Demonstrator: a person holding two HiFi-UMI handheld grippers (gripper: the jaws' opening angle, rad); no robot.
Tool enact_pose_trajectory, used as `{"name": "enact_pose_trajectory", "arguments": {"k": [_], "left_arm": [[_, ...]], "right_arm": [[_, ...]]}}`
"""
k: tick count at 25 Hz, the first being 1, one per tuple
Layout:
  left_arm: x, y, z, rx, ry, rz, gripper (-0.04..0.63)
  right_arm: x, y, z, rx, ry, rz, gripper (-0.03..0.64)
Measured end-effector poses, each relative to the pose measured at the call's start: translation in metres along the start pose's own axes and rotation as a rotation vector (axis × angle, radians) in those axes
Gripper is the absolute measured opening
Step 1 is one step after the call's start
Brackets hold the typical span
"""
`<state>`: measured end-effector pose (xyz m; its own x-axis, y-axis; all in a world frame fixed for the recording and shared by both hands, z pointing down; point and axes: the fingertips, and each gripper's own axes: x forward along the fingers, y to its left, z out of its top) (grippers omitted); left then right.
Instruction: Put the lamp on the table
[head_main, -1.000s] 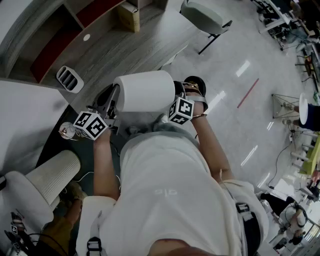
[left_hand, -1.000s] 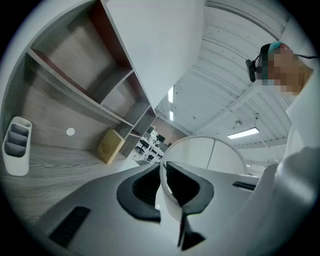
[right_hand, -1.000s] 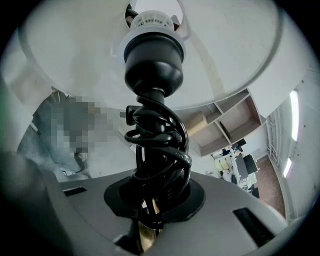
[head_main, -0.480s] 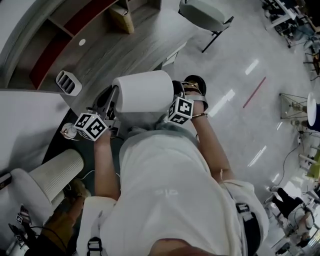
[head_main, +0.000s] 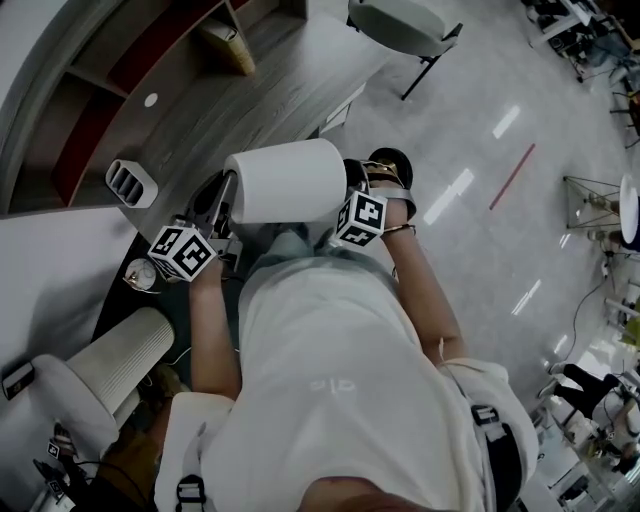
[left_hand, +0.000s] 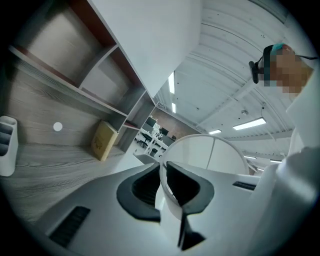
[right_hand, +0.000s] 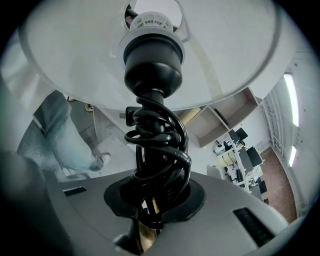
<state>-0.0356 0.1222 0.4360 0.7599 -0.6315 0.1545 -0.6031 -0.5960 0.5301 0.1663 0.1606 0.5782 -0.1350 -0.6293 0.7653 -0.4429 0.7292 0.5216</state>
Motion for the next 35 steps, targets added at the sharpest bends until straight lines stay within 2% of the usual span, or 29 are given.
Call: {"name": "enact_pose_trajectory", "arguments": {"k": [9, 19, 27, 35], "left_arm": [[0.040, 0.065, 0.030, -0.021, 0.015, -0.019, 0.054], [0.040, 0.155, 0.082, -0.041, 0.010, 0.010, 0.054], [0.020, 0.210, 0.097, -0.080, -0.024, 0.102, 0.052], [0.002, 0.235, 0.095, -0.086, -0.061, 0.267, 0.051]], "right_arm": [[0.056, -0.042, 0.028, -0.005, 0.034, 0.023, 0.087], [0.123, -0.078, 0.108, -0.052, 0.031, 0.069, 0.087], [0.176, -0.086, 0.158, -0.152, -0.013, 0.116, 0.089], [0.220, -0.082, 0.192, -0.251, -0.119, 0.227, 0.091]]}}
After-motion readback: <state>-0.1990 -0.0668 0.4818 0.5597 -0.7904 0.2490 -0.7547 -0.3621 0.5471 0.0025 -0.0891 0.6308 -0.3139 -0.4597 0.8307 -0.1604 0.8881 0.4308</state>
